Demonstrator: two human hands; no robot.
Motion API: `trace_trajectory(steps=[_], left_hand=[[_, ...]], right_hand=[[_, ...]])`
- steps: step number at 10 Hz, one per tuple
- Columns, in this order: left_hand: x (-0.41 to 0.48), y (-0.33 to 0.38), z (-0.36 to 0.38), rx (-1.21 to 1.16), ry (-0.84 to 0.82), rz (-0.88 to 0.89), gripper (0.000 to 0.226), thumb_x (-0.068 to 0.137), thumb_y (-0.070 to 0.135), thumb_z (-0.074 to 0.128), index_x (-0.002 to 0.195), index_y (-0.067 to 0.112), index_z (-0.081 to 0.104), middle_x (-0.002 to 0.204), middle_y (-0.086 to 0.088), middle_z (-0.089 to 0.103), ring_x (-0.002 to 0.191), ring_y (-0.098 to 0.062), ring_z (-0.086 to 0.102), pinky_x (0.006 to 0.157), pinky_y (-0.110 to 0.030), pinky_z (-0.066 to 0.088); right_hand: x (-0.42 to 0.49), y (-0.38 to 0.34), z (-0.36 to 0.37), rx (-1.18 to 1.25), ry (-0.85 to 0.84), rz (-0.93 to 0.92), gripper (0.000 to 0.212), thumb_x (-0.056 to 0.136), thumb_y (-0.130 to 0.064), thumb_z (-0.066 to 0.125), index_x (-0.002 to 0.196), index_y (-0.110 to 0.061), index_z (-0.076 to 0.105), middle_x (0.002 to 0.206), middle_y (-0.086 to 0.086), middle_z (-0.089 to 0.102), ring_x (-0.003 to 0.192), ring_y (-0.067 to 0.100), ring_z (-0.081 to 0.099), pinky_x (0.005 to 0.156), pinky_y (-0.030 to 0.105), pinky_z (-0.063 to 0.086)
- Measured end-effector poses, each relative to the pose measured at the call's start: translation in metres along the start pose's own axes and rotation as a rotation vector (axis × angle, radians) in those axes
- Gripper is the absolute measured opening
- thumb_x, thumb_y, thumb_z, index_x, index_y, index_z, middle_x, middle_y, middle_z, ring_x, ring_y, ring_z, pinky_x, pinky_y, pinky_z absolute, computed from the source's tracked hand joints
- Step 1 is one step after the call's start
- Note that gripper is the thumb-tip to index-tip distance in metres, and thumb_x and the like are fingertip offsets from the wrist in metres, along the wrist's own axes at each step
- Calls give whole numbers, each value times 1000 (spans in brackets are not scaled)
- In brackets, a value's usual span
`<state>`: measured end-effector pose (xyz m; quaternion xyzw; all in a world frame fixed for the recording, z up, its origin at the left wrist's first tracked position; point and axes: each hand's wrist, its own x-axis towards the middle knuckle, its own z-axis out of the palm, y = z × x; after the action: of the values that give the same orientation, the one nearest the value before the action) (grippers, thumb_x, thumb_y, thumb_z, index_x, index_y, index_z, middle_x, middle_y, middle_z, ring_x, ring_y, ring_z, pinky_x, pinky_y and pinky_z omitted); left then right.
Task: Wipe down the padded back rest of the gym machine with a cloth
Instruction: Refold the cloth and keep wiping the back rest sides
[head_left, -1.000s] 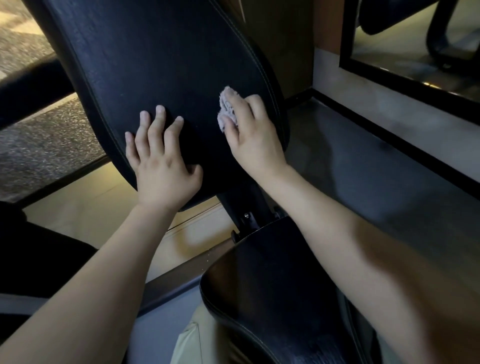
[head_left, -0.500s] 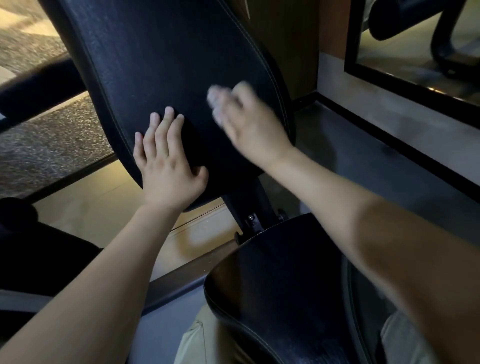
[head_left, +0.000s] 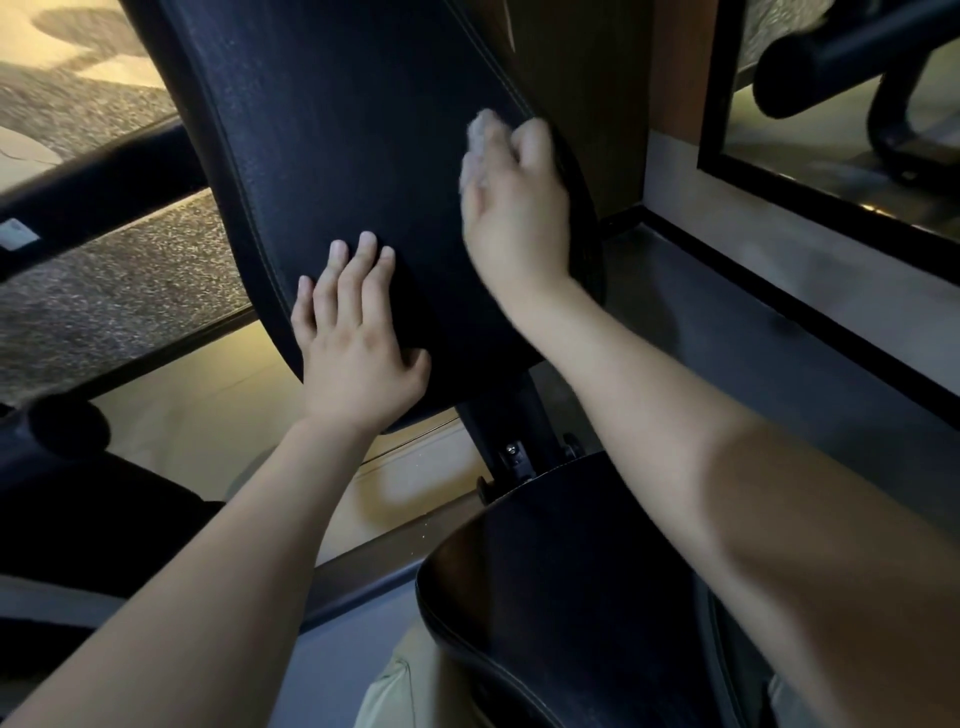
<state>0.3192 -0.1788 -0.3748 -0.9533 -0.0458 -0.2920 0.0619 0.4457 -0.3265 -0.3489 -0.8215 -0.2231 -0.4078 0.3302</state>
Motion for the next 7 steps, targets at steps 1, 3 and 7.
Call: trace_trajectory(steps=[1, 3, 7], left_hand=[[0, -1, -1, 8, -5, 9, 95, 73, 32, 71, 157, 14, 28, 167, -2, 20, 157, -24, 6, 126, -49, 2], [0, -1, -3, 18, -22, 13, 95, 75, 33, 72, 157, 15, 28, 167, -3, 20, 156, -25, 6, 126, -49, 3], [1, 4, -8, 37, -13, -1, 85, 75, 25, 70, 153, 13, 37, 163, -5, 29, 153, -29, 18, 123, -54, 13]], right_hand=[[-16, -19, 1, 22, -40, -240, 36, 106, -35, 39, 127, -14, 60, 112, 7, 63, 91, 26, 66, 71, 48, 57], [27, 6, -11, -8, 57, 169, 38, 102, -29, 45, 135, -14, 55, 115, 10, 59, 89, 21, 60, 66, 36, 49], [42, -13, -11, 2, -128, 130, 41, 101, -24, 42, 140, -17, 53, 129, 11, 55, 107, 32, 58, 82, 43, 51]])
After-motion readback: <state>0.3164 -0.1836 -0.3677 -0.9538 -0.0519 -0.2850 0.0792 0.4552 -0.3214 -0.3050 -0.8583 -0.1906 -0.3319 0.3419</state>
